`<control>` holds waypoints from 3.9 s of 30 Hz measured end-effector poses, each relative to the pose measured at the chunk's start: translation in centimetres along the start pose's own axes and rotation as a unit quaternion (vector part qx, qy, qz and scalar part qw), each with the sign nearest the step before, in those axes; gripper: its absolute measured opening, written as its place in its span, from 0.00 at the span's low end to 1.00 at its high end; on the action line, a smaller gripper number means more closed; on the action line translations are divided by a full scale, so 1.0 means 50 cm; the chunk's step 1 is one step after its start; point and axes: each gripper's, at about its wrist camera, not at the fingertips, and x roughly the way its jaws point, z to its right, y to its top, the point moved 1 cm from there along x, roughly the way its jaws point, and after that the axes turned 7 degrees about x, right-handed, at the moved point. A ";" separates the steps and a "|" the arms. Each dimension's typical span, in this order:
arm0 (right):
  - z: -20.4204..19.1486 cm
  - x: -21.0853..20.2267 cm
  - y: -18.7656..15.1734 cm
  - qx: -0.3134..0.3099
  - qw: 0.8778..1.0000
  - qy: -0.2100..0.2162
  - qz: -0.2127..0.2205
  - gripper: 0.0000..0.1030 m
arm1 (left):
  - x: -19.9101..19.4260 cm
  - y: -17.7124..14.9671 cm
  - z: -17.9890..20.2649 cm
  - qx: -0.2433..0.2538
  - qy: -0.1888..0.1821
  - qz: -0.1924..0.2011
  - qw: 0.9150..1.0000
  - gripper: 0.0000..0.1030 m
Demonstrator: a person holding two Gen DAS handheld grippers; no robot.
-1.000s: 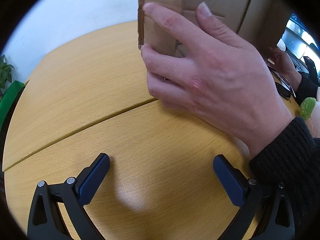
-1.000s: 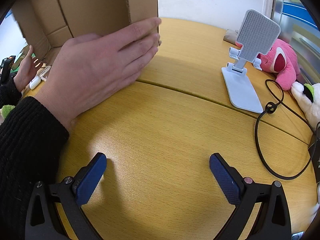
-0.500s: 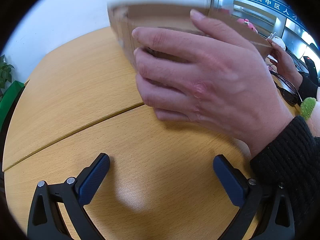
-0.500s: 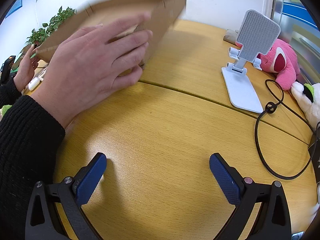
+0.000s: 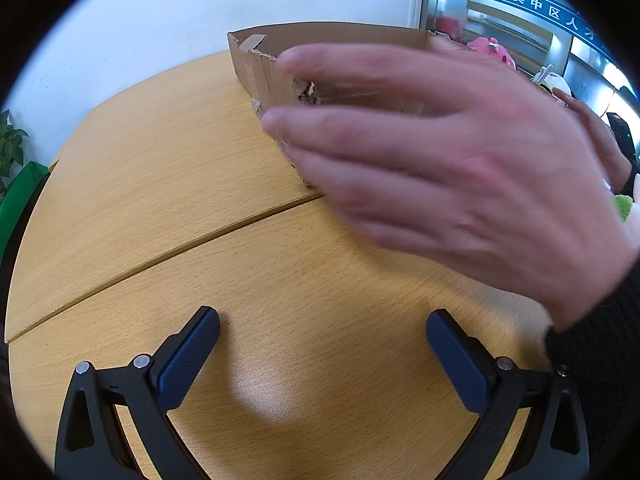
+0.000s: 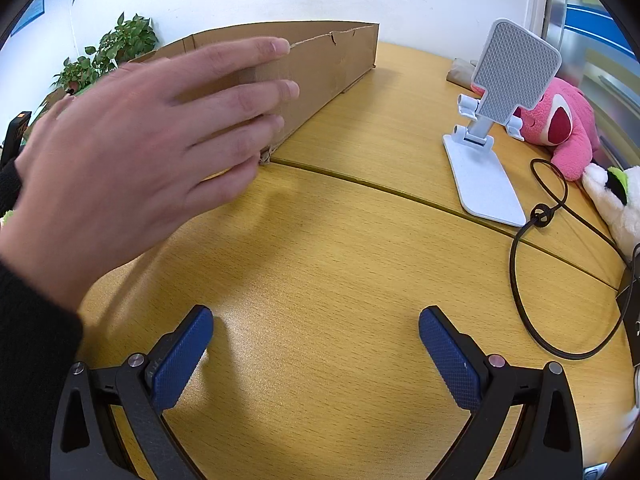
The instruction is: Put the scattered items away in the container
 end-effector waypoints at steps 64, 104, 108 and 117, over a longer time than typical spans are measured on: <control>-0.005 -0.005 0.004 -0.025 1.000 0.016 -0.001 1.00 | 0.011 0.004 0.103 -0.073 0.053 -0.004 0.996 1.00; -0.028 0.009 0.005 0.059 0.997 -0.043 0.005 1.00 | -0.057 0.022 0.537 -0.070 -0.323 -0.062 0.942 0.97; -0.034 0.006 0.001 0.080 0.995 -0.060 0.007 1.00 | -0.048 0.017 0.539 -0.096 -0.337 -0.056 0.935 0.92; -0.088 -0.073 -0.053 0.111 0.993 -0.032 0.008 0.99 | -0.040 0.029 0.541 -0.101 -0.339 -0.050 0.934 0.90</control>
